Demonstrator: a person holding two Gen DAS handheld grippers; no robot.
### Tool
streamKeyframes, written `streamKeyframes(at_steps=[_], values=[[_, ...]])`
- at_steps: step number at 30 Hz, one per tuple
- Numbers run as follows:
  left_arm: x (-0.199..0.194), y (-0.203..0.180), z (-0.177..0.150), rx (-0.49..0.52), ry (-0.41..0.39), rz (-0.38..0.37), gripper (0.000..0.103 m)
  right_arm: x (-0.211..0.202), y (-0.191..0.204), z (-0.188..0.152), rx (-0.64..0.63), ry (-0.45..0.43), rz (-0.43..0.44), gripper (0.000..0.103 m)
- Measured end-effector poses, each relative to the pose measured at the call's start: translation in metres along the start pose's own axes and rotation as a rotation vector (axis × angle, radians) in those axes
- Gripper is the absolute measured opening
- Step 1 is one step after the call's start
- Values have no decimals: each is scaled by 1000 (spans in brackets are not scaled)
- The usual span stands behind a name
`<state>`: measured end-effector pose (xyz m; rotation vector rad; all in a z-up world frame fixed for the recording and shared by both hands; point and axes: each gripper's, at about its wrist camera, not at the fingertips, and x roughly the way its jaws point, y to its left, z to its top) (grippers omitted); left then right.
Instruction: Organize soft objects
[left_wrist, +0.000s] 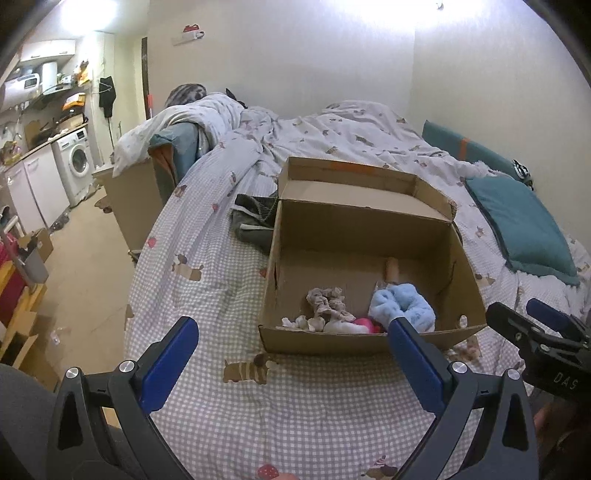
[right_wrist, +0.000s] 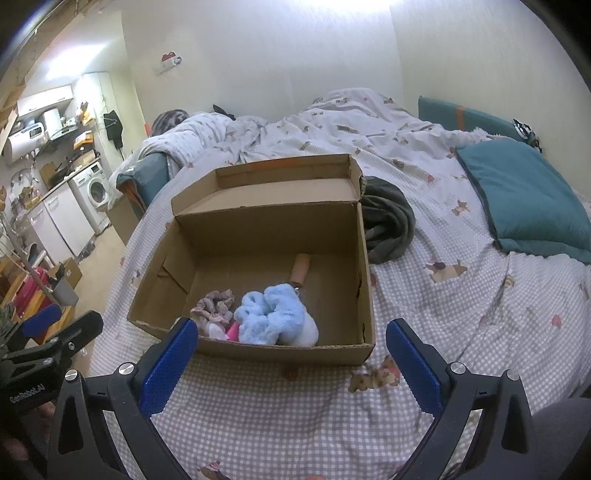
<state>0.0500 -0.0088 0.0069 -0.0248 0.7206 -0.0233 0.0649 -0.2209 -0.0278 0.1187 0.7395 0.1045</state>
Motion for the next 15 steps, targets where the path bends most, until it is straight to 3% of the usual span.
streamKeyframes(at_steps=[15], values=[[-3, 3, 1, -9, -4, 1, 102, 4, 1, -3, -25, 1, -19, 103]])
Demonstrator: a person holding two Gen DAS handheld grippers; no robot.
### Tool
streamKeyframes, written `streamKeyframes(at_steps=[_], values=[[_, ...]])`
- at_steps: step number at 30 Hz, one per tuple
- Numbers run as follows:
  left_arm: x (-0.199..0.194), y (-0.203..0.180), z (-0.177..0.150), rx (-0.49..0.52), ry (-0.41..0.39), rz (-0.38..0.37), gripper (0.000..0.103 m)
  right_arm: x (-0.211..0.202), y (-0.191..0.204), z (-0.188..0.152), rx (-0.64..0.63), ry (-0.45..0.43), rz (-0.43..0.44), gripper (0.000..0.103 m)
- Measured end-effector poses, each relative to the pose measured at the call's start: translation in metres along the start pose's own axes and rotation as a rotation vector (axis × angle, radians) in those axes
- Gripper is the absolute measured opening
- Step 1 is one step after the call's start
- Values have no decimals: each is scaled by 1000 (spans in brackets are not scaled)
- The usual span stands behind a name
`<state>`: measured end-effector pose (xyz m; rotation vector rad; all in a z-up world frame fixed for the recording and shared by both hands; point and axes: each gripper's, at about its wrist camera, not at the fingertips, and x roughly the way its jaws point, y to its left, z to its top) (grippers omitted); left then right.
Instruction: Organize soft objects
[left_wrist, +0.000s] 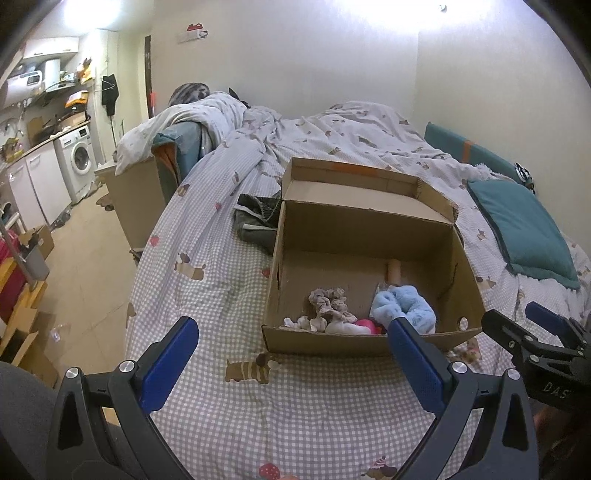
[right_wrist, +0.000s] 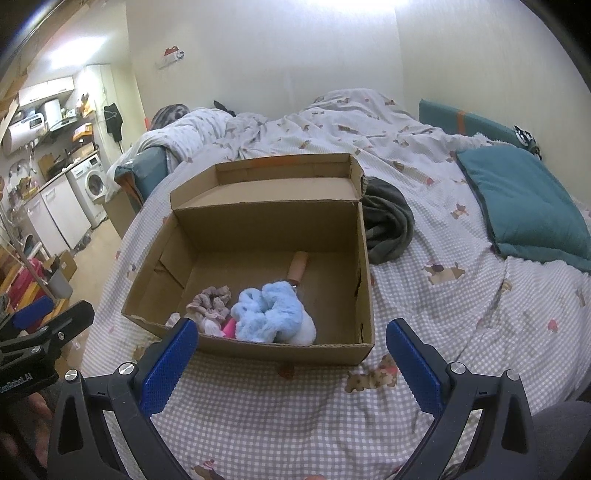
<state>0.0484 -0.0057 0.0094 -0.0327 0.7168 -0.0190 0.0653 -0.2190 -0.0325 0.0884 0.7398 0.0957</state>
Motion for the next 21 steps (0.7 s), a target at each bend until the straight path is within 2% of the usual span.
streamKeyframes(at_steps=[21], values=[[0, -1, 0, 1, 1, 1, 102, 0, 1, 0, -4, 2, -2, 103]])
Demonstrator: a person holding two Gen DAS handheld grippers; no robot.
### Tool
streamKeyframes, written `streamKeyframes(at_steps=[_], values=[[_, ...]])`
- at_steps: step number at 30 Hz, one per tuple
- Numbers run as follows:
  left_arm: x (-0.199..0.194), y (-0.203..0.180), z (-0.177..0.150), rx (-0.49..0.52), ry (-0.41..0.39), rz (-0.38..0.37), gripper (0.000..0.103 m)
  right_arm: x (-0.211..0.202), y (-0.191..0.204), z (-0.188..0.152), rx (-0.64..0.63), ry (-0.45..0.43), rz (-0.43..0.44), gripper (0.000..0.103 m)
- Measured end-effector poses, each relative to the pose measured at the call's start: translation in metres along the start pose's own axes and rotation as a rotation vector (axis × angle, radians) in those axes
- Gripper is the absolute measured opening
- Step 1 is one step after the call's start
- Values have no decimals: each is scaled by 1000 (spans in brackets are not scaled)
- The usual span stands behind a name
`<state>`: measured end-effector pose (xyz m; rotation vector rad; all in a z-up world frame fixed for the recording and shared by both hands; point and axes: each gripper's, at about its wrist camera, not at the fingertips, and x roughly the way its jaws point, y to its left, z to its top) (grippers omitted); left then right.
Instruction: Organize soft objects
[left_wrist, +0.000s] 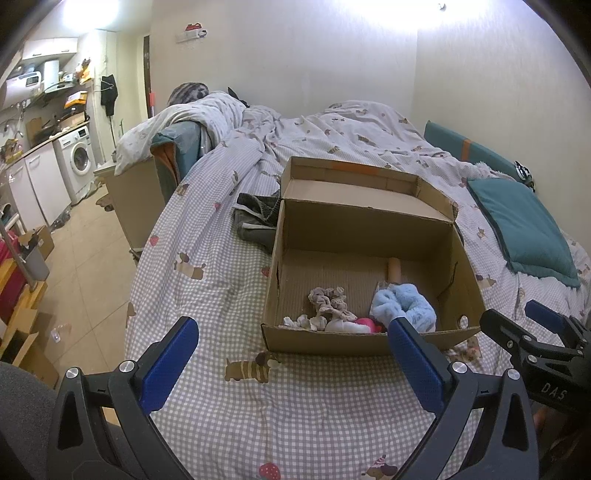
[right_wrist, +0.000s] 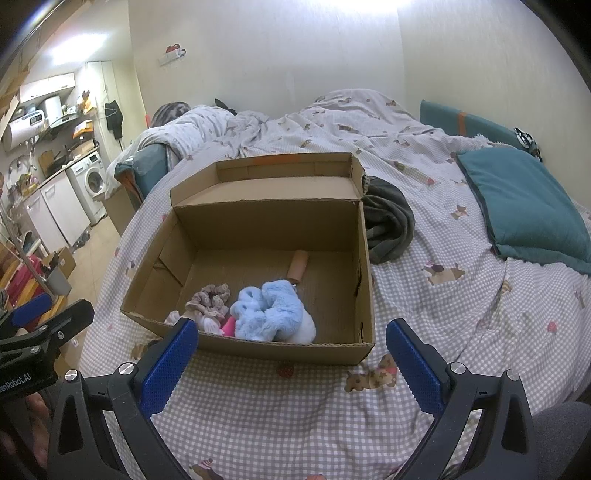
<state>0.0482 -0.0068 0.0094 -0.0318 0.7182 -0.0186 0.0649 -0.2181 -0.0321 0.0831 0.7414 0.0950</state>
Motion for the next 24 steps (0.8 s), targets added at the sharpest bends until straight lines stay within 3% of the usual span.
streamKeyframes(at_steps=[24], values=[[1, 1, -1, -2, 7, -6, 102, -1, 1, 2, -1, -3, 2, 103]])
